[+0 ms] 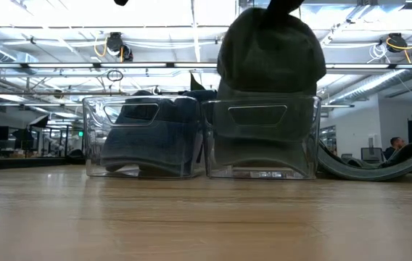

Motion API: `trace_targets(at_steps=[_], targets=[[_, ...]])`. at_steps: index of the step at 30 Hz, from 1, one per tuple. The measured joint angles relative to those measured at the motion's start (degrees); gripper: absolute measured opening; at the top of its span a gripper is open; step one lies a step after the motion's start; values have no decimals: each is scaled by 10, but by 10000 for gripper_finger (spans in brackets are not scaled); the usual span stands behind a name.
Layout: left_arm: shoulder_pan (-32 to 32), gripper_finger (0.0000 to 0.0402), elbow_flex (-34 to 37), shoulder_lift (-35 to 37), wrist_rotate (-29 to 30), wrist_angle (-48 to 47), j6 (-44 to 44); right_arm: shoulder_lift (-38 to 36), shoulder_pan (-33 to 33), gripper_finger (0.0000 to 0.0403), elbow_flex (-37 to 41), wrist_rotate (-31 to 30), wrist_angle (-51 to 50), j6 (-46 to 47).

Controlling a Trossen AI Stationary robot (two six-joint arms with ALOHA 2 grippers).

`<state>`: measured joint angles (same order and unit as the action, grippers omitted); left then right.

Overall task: Pick & Place hat
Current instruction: Put the bottom gray cap into the right transparent bin

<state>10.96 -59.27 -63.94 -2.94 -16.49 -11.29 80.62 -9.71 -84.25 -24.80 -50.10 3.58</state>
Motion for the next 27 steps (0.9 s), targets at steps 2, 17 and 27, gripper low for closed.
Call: trace_targets(at_steps=[2,17,27], targets=[[0,132,0,0,0,0,0,-1,18,10,9,26,14,-16],[-1,131,0,0,-1,-14,-10,-3,121,10,175,131,169,-75],[-1,132,0,0,-1,-14,-9,-3,168,10,267,161,256,-92]])
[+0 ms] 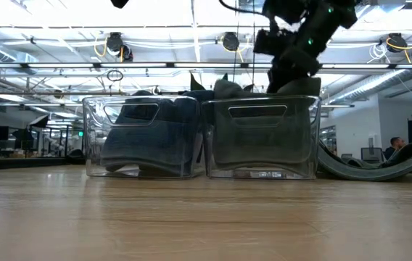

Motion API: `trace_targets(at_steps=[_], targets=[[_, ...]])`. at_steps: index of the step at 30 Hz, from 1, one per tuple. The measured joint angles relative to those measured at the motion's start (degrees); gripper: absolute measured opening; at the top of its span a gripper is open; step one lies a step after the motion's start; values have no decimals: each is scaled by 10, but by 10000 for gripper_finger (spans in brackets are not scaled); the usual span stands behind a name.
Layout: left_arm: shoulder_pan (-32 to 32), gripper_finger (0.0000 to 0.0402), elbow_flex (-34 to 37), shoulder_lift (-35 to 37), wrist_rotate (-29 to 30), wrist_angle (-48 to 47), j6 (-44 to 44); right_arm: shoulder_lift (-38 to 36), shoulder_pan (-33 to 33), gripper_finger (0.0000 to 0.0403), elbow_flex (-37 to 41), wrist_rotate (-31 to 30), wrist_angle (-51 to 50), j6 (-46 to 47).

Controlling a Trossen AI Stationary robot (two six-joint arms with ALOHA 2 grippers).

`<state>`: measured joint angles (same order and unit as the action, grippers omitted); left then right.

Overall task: Pick & Place hat
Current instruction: Put the bottom gray cap into the right transparent bin

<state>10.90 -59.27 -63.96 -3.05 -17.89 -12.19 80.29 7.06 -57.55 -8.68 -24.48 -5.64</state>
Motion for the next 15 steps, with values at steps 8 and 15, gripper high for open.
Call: trace_targets(at_steps=[8,15], targets=[[0,132,0,0,1,1,0,0,33,10,71,0,94,-56],[0,131,0,0,1,2,1,31,49,10,92,0,138,-99]])
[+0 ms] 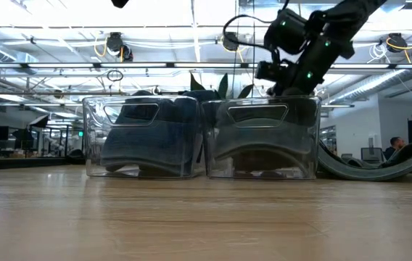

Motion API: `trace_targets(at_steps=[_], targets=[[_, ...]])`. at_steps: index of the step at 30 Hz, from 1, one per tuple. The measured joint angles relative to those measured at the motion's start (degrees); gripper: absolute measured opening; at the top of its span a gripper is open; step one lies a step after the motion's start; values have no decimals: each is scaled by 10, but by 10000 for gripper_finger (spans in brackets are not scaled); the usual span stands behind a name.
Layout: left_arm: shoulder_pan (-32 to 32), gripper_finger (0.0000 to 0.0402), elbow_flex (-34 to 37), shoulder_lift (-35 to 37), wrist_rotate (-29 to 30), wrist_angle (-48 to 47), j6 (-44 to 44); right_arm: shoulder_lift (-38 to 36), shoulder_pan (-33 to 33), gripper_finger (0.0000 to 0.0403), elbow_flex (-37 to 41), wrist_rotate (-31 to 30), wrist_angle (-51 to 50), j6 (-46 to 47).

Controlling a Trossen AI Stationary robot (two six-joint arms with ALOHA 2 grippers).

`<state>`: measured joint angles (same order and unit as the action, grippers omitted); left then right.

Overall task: Pick & Place hat
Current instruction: Put the bottom gray cap into the right transparent bin

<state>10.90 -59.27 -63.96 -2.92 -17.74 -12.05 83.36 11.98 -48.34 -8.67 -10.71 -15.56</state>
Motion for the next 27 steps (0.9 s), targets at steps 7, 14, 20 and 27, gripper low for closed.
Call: trace_targets(at_steps=[7,14,20,27], targets=[[0,131,0,0,0,0,0,28,1,22,0,13,4,-18],[0,132,0,0,0,-1,-5,0,1,123,1,11,-6,-19],[0,131,0,0,0,-2,-5,-21,0,205,1,12,-4,15],[0,132,0,0,0,-2,-8,-34,-1,264,1,-11,19,-3]])
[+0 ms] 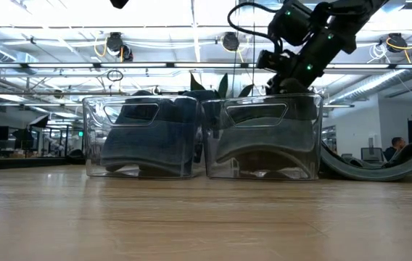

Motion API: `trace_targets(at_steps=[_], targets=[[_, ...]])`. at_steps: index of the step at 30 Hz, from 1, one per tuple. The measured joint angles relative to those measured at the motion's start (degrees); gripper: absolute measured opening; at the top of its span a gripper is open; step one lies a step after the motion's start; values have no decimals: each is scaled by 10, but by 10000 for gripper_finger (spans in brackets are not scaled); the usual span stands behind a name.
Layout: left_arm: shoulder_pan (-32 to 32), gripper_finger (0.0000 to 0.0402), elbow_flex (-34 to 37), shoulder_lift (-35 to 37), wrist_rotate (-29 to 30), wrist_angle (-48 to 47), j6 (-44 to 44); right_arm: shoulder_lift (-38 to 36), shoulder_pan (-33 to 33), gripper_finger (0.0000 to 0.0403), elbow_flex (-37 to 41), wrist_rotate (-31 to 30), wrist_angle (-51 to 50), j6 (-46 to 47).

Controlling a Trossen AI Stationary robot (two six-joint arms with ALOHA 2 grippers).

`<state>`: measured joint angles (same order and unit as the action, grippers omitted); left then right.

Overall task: Pick & Place hat
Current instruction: Put the bottom gray cap into the right transparent bin

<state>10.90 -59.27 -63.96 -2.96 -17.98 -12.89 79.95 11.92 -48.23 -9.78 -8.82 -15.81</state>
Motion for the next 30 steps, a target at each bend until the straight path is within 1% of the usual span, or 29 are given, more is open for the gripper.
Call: trace_targets(at_steps=[4,8,14,18,21,25,30], targets=[[0,132,0,0,0,-1,-3,-8,0,281,0,-7,26,-20],[0,132,0,0,0,-3,-4,-24,-1,289,0,-20,35,-18],[0,131,0,0,-3,-5,-9,-64,-20,285,0,-24,30,-10],[0,132,0,0,-29,-7,-10,-94,-37,280,0,-24,34,2],[0,131,0,0,-36,-8,-10,-112,-48,280,0,-28,34,2],[0,132,0,0,-36,-13,-11,-108,-57,279,2,-66,38,-2],[0,131,0,0,-36,-17,-25,-76,-56,283,23,-68,59,-18]])
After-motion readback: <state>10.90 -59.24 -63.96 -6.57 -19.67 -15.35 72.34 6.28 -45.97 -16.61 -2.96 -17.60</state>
